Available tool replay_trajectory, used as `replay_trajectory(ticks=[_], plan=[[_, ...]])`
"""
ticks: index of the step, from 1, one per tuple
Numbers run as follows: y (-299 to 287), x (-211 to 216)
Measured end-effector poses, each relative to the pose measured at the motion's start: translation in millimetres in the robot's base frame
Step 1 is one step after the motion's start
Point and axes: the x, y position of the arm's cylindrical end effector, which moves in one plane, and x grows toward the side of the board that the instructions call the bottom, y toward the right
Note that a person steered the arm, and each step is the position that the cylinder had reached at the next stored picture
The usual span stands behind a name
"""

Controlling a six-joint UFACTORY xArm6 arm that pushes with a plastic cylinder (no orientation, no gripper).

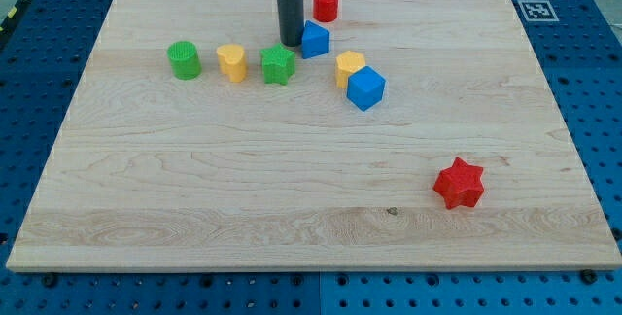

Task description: Move the blue triangle diagonally to the blue cube

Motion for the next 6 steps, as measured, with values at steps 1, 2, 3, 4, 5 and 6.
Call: replay_trajectory(ticks=[1, 2, 3, 4, 5, 6], plan=[[21, 6], [46, 9], [73, 11], [103, 11], [124, 11], [100, -2]])
